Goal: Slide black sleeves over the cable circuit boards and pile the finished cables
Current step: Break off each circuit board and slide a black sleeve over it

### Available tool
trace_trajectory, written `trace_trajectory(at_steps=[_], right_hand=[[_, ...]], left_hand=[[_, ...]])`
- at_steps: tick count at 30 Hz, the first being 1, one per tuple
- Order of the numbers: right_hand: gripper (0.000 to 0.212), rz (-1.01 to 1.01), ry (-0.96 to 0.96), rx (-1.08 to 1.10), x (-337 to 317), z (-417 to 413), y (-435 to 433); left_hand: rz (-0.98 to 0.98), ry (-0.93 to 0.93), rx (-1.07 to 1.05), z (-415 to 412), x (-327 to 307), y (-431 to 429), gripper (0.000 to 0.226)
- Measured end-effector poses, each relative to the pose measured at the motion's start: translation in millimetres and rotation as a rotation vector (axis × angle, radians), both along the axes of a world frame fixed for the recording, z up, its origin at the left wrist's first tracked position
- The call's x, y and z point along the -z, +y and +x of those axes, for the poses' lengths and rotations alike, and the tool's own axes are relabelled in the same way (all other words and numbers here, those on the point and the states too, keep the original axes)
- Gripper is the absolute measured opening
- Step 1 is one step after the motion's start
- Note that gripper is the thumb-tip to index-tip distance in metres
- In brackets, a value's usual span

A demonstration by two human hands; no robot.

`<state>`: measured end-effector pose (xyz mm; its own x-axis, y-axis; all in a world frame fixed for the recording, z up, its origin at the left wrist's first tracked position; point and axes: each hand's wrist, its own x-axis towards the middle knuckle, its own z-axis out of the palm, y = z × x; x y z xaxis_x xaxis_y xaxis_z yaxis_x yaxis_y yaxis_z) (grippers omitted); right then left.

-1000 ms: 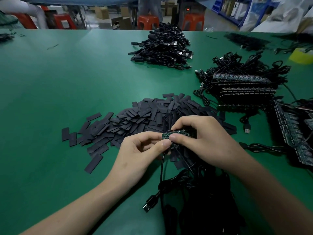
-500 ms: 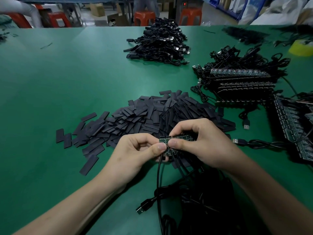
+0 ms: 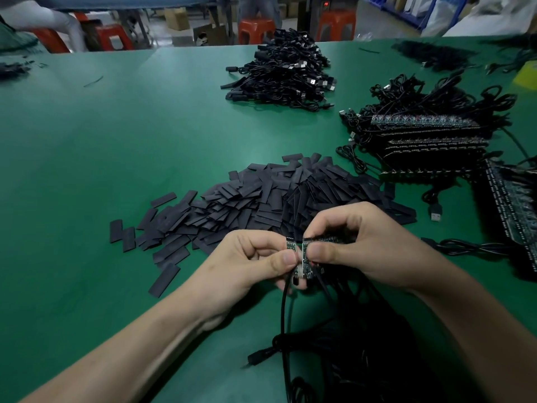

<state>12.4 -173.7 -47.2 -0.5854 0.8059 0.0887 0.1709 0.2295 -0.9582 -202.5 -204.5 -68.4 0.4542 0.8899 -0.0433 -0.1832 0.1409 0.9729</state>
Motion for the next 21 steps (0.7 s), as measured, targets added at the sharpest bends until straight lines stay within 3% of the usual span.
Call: trace_trajectory(at_steps=[3, 5, 9, 11, 13, 18, 21], right_hand=[[0.004, 0.025, -0.102, -0.007, -10.1, 7.2, -1.0], [0.008, 0.072, -0.231, 0.042, -15.5, 16.5, 1.3], [0.026, 0.249, -0.495, 0.231, -15.2, 25.4, 2.1], [0.042, 0.343, -0.516, 0.239, -11.8, 12.2, -1.9], [0.045, 0.340, -0.465, 0.182, -5.5, -6.6, -7.7], [0.022, 0.154, -0.217, 0.221, 7.2, -30.7, -15.6], [0.027, -0.042, 0.071, 0.182, -0.1, -32.5, -19.1]], left_hand=[[0.042, -0.017, -0.011, 0.8, -1.7, -0.4, 0.020], [0.116, 0.032, -0.096, 0.6, -0.8, 1.9, 0.012], [0.294, 0.142, -0.270, -0.7, 3.3, 5.7, 0.006], [0.384, 0.200, -0.346, -0.2, 7.3, 7.4, 0.013], [0.420, 0.255, -0.412, 1.1, 9.9, 8.2, 0.017], [0.472, 0.300, -0.450, -0.3, 6.0, 8.8, 0.022], [0.611, 0.575, -0.502, -11.2, 1.2, 23.9, 0.022]])
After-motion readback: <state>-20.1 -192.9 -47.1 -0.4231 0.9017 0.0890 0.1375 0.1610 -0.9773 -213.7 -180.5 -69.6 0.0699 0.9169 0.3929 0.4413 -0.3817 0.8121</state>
